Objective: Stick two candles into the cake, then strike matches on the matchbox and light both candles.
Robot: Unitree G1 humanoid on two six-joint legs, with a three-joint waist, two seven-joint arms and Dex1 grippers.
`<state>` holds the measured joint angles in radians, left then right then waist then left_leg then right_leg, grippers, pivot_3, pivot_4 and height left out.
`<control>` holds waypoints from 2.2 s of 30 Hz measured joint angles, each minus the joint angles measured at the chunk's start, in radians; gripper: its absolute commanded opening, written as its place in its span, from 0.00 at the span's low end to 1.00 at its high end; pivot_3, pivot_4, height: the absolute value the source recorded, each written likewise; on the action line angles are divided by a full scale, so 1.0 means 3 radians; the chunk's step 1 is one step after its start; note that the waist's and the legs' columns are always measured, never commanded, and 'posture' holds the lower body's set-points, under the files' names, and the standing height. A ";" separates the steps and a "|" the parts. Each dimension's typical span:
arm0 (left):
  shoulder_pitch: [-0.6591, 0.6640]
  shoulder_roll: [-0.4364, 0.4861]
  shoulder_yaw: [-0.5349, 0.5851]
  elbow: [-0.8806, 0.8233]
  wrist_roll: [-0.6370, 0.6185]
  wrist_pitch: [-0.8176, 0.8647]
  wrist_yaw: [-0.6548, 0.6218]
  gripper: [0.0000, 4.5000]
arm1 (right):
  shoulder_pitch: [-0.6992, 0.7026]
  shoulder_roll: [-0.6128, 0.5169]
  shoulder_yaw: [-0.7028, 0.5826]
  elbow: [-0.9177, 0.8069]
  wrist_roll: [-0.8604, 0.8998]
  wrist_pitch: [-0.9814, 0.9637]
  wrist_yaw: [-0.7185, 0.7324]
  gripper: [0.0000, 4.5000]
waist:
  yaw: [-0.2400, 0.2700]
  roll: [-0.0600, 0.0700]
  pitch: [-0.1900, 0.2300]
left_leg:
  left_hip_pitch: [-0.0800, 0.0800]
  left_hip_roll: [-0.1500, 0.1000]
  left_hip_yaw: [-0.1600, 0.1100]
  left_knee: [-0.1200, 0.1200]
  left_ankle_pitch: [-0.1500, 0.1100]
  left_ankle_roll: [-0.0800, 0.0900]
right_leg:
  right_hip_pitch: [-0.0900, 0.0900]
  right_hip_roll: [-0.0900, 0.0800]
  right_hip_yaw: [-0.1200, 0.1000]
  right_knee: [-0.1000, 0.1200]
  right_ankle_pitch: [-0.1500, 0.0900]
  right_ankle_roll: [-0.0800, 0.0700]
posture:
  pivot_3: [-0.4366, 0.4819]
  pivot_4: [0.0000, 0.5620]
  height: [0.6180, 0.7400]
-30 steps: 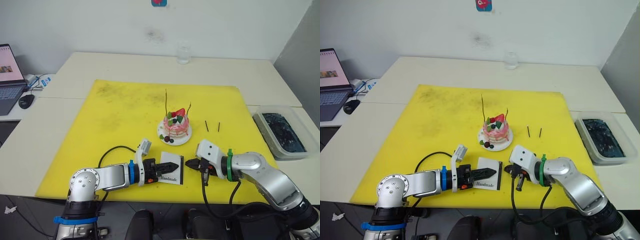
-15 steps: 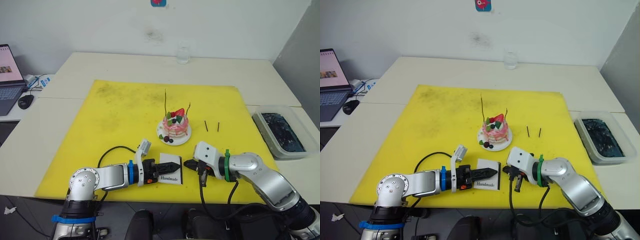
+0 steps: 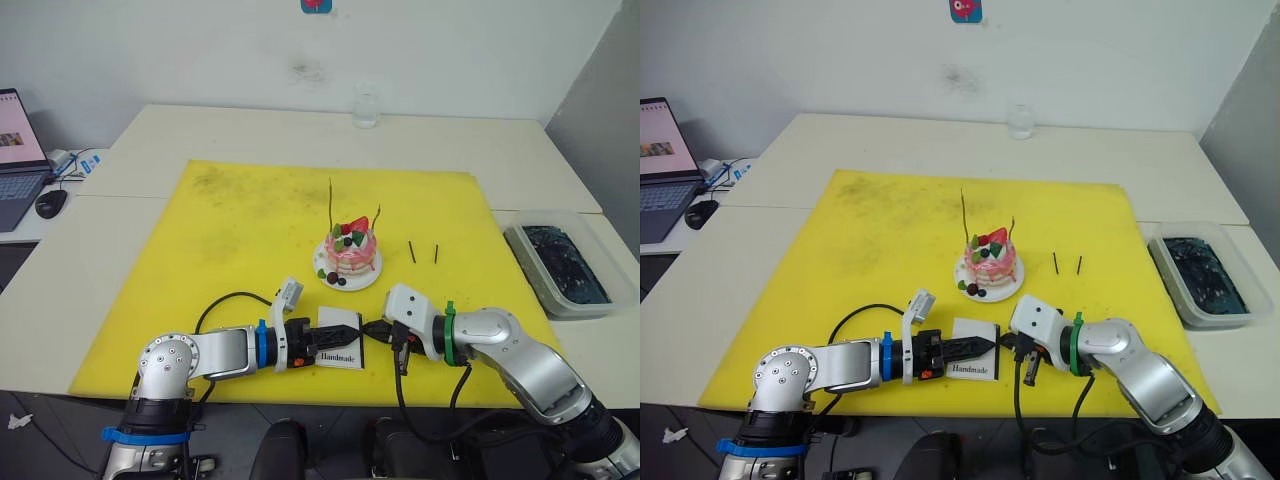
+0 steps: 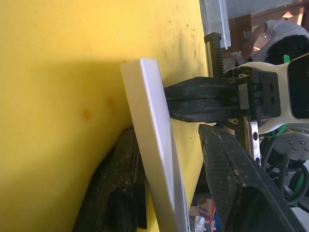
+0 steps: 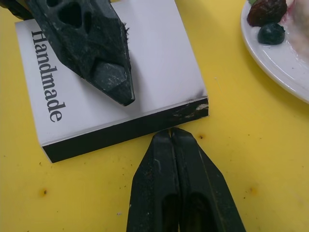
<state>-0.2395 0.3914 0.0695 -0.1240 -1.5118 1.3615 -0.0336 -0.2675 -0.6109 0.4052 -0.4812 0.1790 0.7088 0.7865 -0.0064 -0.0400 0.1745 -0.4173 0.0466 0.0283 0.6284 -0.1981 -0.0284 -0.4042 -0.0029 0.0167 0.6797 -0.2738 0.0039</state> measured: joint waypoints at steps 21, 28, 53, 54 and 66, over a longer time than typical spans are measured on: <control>-0.0005 0.0009 -0.0052 -0.0078 0.0228 -0.0004 -0.0122 0.01 | 0.0016 0.0040 -0.0011 0.0009 -0.0008 0.0004 -0.0073 0.00 | -0.0002 0.0001 0.0000 | 0.0001 0.0000 0.0000 -0.0001 0.0000 0.0000 | 0.0000 0.0000 0.0000 0.0000 -0.0001 -0.0001 | 0.48 0.27 1.00; 0.0023 0.0010 -0.0053 -0.0100 0.0247 -0.0022 -0.0211 0.01 | 0.0040 -0.0010 -0.0302 -0.0001 0.0003 -0.0002 -0.0192 0.00 | -0.0002 0.0001 0.0000 | 0.0000 -0.0002 0.0002 0.0000 0.0000 0.0000 | 0.0000 -0.0003 0.0001 -0.0002 -0.0004 -0.0008 | 0.48 0.27 1.00; 0.0352 0.0952 0.0148 -0.0875 -0.0430 -0.0461 -0.0502 0.00 | 0.0231 0.0971 -0.1138 0.0412 -0.0271 -0.0451 -0.1592 0.61 | -0.0004 0.0002 0.0004 | -0.0005 0.0002 0.0004 -0.0012 -0.0004 -0.0006 | -0.0007 -0.0003 0.0001 -0.0005 -0.0010 -0.0012 | 0.48 0.27 1.00; 0.0365 0.0958 0.0145 -0.0879 -0.0430 -0.0495 -0.0499 0.00 | 0.0179 0.1037 -0.1137 0.0531 -0.0298 -0.0503 -0.1652 0.61 | -0.0004 0.0003 0.0004 | -0.0006 0.0002 0.0005 -0.0012 -0.0004 -0.0006 | -0.0007 -0.0003 0.0002 -0.0005 -0.0010 -0.0012 | 0.48 0.27 1.00; 0.0395 0.1026 0.0108 -0.0906 -0.0429 -0.0660 -0.0476 0.00 | -0.0305 0.1411 -0.1127 0.1400 -0.0516 -0.0617 -0.2014 0.61 | -0.0007 0.0004 0.0005 | -0.0007 0.0003 0.0003 -0.0013 -0.0004 -0.0006 | -0.0008 -0.0001 0.0000 -0.0004 -0.0010 -0.0012 | 0.48 0.27 1.00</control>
<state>-0.1210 0.6993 0.1018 -0.3958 -1.6404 1.1636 -0.1765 -0.3589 -0.1875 0.0669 -0.0613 0.0242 0.5238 0.1824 -0.0084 -0.0389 0.1759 -0.4194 0.0474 0.0292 0.6245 -0.1992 -0.0302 -0.4066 -0.0034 0.0168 0.6783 -0.2769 0.0003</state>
